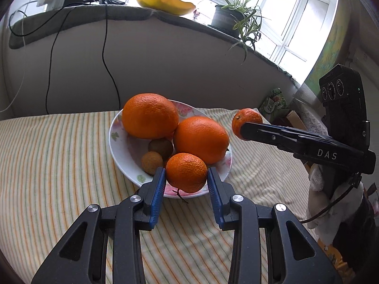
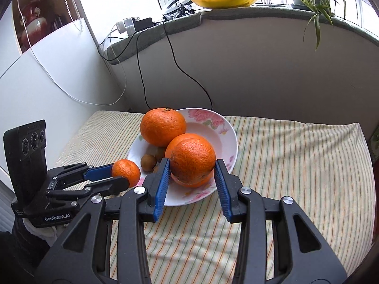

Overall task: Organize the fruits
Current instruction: 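Carry both small tangerines into the white plate and open both tools, then grasp a dark plum with the right tool while the left tool grasps another plum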

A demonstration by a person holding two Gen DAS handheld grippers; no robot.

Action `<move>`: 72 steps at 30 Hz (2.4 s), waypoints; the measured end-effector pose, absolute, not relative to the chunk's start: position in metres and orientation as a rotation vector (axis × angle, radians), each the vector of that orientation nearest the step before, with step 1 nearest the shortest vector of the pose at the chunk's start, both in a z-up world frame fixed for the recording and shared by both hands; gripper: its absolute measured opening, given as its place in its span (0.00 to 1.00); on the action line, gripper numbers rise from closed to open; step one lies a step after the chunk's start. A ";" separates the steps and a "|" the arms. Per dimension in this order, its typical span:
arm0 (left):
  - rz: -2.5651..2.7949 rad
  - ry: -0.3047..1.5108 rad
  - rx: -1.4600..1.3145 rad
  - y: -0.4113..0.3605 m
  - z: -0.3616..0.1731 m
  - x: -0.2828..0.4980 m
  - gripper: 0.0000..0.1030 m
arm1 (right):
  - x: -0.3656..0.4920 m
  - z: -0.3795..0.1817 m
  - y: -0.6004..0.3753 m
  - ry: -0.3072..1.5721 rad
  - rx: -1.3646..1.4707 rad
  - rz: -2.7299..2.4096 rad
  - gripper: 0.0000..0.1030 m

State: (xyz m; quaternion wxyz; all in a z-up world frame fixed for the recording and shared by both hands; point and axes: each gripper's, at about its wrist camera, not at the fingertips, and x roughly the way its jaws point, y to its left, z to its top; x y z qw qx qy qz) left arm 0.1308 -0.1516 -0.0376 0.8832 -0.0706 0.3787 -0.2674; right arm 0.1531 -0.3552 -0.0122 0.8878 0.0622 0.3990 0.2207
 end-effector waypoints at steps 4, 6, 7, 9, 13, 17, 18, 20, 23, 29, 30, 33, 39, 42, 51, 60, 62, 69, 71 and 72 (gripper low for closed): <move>-0.565 0.798 -0.133 -0.161 -0.040 0.134 0.33 | 0.170 -0.016 -0.359 0.839 0.136 0.459 0.38; -0.566 0.800 -0.124 -0.166 -0.040 0.135 0.33 | 0.179 -0.018 -0.361 0.845 0.141 0.453 0.38; -0.566 0.800 -0.121 -0.167 -0.041 0.136 0.33 | 0.184 -0.018 -0.362 0.847 0.141 0.448 0.38; -0.569 0.802 -0.114 -0.169 -0.041 0.137 0.33 | 0.194 -0.019 -0.361 0.851 0.128 0.438 0.38; -0.567 0.803 -0.090 -0.176 -0.041 0.139 0.33 | 0.213 -0.024 -0.355 0.868 0.108 0.443 0.38; -0.566 0.810 -0.086 -0.180 -0.043 0.140 0.33 | 0.229 -0.030 -0.348 0.891 0.106 0.450 0.38; -0.567 0.811 -0.086 -0.179 -0.043 0.141 0.33 | 0.232 -0.031 -0.347 0.895 0.106 0.451 0.38; -0.567 0.814 -0.086 -0.180 -0.044 0.142 0.33 | 0.236 -0.032 -0.343 0.902 0.106 0.457 0.38; -0.564 0.817 -0.087 -0.180 -0.044 0.144 0.33 | 0.239 -0.033 -0.340 0.905 0.099 0.456 0.39; -0.562 0.817 -0.086 -0.181 -0.043 0.144 0.34 | 0.243 -0.034 -0.334 0.914 0.092 0.449 0.39; -0.561 0.817 -0.085 -0.181 -0.043 0.144 0.34 | 0.243 -0.034 -0.333 0.915 0.091 0.447 0.39; -0.556 0.818 -0.088 -0.181 -0.042 0.143 0.36 | 0.243 -0.033 -0.333 0.910 0.087 0.441 0.56; -0.554 0.798 -0.099 -0.176 -0.036 0.140 0.40 | 0.237 -0.025 -0.336 0.878 0.093 0.434 0.62; -0.550 0.790 -0.103 -0.172 -0.032 0.137 0.40 | 0.231 -0.021 -0.338 0.867 0.094 0.430 0.62; -0.517 0.764 -0.097 -0.141 -0.029 0.115 0.40 | 0.193 -0.004 -0.344 0.815 0.116 0.435 0.62; -0.420 0.794 -0.109 -0.088 -0.045 0.092 0.40 | 0.137 0.000 -0.329 0.807 0.153 0.522 0.53; -0.408 0.802 -0.120 -0.080 -0.049 0.090 0.40 | 0.129 -0.005 -0.320 0.826 0.162 0.553 0.50; -0.421 0.834 -0.135 -0.075 -0.062 0.088 0.40 | 0.106 -0.034 -0.281 0.927 0.148 0.625 0.40; -0.433 0.839 -0.134 -0.076 -0.064 0.087 0.40 | 0.107 -0.044 -0.272 0.954 0.136 0.620 0.38; -0.441 0.844 -0.137 -0.078 -0.065 0.088 0.40 | 0.108 -0.049 -0.269 0.967 0.142 0.618 0.37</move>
